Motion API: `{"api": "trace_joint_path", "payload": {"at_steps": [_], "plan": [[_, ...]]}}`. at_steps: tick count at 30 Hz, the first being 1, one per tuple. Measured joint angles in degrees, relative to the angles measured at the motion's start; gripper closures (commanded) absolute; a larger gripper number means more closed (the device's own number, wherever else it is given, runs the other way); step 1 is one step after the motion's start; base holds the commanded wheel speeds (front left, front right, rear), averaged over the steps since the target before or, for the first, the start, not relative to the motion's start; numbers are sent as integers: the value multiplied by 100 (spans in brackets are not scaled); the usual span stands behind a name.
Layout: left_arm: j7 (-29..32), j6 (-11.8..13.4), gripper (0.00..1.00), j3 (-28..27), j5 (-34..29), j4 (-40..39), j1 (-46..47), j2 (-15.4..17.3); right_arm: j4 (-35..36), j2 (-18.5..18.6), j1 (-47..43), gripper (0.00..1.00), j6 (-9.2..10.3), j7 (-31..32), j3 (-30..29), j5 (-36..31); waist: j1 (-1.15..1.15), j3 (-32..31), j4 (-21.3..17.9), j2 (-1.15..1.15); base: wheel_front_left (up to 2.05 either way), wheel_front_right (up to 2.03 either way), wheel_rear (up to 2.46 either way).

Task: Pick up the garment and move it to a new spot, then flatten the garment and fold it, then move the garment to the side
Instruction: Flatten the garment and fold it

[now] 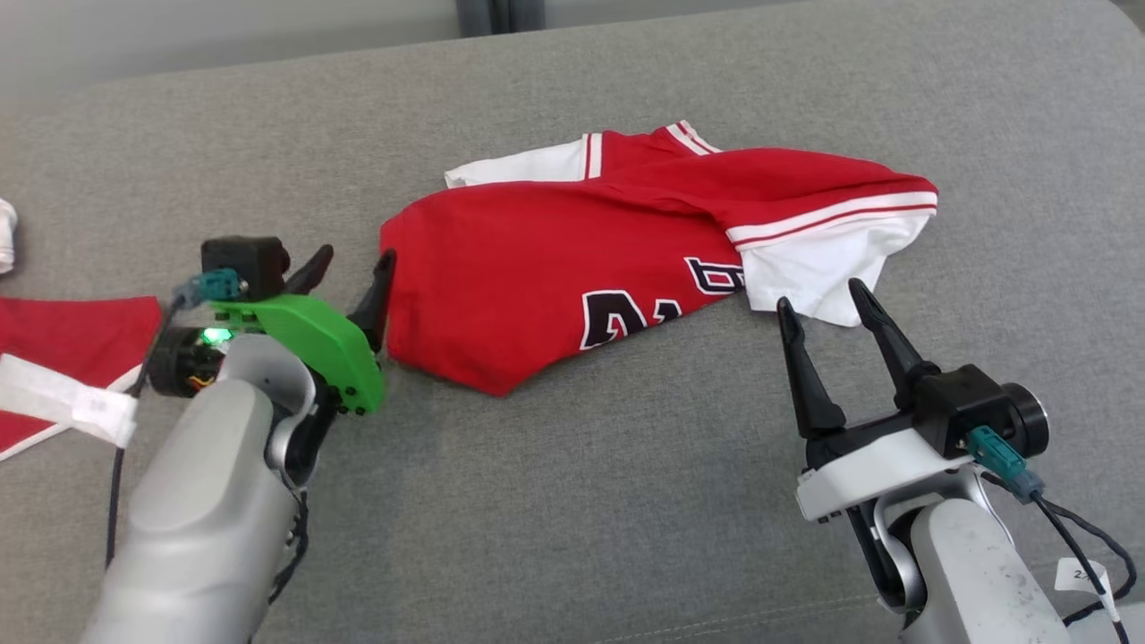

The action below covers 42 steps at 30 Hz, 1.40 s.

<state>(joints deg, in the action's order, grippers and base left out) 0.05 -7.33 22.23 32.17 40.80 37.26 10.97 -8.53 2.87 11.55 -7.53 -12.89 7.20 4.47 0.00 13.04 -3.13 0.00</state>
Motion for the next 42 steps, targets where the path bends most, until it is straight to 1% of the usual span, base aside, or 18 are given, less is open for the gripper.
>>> {"api": "trace_joint_path", "payload": {"at_steps": [1,2,8,10,17,26,27,28,29,35,38,42], "plan": [[258,0,0,32,125,252,282,86,-45,0,82,0,0,-32,92,78,0,125,-122,0,0,0,0],[372,0,0,24,268,360,400,96,-74,0,110,0,0,-34,131,110,0,185,-181,0,0,0,0],[822,-3,0,-96,721,1027,803,148,-212,1,211,0,0,-111,271,185,0,458,-508,0,0,0,0],[965,-3,0,-105,764,1221,911,144,-247,-2,277,0,0,-134,285,183,0,519,-613,0,0,0,0],[1223,-3,0,-67,878,1577,1202,104,-323,0,320,0,0,-172,335,196,0,611,-830,0,0,0,0],[1193,-3,0,151,1051,1579,1276,57,-354,0,320,0,0,-192,331,243,0,609,-896,0,0,0,0],[1166,-3,24,199,1062,1536,1276,49,-355,0,320,0,0,-192,325,244,0,611,-900,0,0,0,0],[1135,-3,59,253,1065,1500,1276,49,-355,0,320,0,0,-192,321,245,0,613,-903,0,0,0,0],[1068,-3,100,312,1071,1444,1276,47,-357,0,321,0,0,-192,313,246,0,614,-906,0,0,0,0],[791,-3,100,572,1299,1183,1267,87,-369,-1,357,0,0,-209,230,252,0,611,-869,0,0,0,0],[411,-3,100,630,1421,976,1259,136,-367,1,359,0,0,-210,119,249,0,601,-794,0,0,0,0],[-305,-3,100,661,1581,608,1239,266,-347,0,353,0,0,-210,38,231,0,565,-662,0,0,0,0]]}}
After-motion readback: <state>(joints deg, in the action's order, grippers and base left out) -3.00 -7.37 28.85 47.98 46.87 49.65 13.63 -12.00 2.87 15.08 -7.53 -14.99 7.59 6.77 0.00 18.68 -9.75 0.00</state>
